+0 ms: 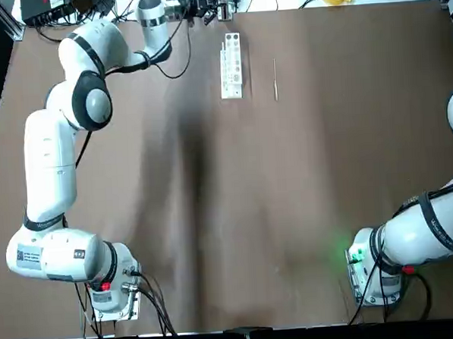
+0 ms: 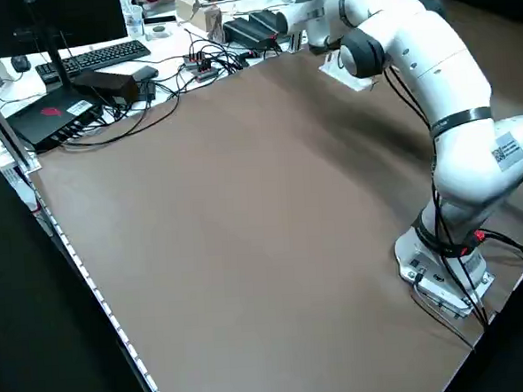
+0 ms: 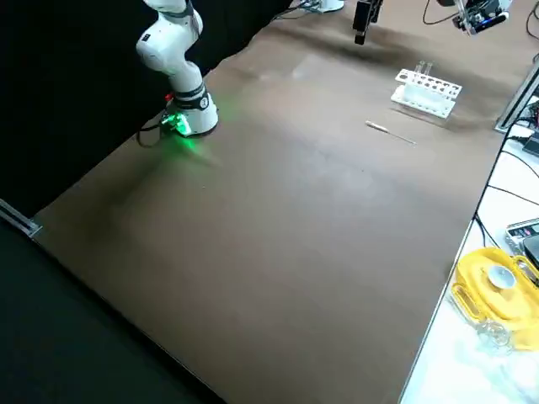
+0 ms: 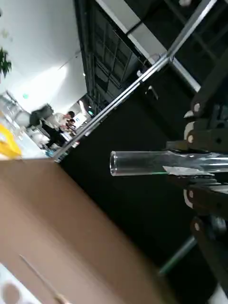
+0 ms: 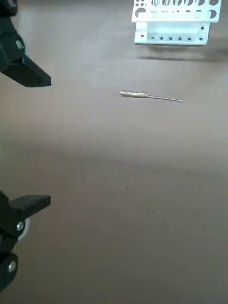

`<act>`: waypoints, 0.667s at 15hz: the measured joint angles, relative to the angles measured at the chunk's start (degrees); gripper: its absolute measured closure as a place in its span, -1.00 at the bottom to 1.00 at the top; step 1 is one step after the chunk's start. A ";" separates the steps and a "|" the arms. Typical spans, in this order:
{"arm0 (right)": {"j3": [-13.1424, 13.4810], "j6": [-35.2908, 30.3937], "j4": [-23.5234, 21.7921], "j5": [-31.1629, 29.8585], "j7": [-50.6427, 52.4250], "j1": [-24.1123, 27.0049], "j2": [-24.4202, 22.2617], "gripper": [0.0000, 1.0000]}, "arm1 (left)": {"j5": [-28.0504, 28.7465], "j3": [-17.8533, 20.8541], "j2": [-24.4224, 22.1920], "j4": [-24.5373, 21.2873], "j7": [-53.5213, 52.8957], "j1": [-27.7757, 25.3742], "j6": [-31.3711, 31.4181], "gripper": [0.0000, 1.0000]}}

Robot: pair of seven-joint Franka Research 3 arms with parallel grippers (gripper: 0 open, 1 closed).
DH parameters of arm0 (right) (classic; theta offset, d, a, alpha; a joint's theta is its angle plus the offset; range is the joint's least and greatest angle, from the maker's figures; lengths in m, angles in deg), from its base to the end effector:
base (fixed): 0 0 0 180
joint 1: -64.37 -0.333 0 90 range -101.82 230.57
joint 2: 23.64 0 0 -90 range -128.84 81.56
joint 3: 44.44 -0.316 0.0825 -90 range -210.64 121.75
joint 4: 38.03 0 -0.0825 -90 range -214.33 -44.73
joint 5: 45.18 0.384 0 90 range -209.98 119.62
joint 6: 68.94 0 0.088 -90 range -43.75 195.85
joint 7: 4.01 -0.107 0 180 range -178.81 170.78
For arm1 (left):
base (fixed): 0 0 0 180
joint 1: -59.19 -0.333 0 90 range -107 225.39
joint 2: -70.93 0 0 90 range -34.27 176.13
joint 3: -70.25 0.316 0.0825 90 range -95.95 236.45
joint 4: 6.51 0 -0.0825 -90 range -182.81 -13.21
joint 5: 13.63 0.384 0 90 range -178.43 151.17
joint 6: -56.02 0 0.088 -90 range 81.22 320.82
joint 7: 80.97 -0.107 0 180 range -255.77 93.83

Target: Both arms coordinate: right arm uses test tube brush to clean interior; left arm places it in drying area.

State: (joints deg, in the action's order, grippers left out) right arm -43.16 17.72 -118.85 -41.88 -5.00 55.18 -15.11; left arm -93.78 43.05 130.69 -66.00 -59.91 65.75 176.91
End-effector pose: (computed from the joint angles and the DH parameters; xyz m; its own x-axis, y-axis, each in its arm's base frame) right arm 0.5877 0.0892 0.6093 0.9912 0.1238 -0.0477 0.1212 -0.9912 -0.0534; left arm 0.7269 -0.3492 0.2993 0.6492 0.0220 -0.7603 0.7596 0.0324 0.6496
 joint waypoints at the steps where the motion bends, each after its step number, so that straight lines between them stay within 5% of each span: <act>1: -0.01 -0.04 -0.01 0.00 0.01 -0.14 0.00 -1.00 | 0.16 0.32 0.00 -0.26 4.65 -0.99 -2.13 0.52; 5: -0.03 -0.15 -0.04 0.00 0.00 -1.10 0.00 -1.00 | 0.13 3.56 1.48 -1.62 17.80 -2.31 -6.74 0.52; 10: 0.00 -0.14 -0.05 0.00 0.00 -1.12 0.00 -1.00 | -3.95 3.55 3.35 -1.64 22.12 -2.07 -6.79 0.52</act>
State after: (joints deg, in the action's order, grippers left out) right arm -43.17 17.58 -118.90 -41.88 -5.00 54.06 -15.11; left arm -97.73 46.61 134.04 -67.65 -37.79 63.67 170.12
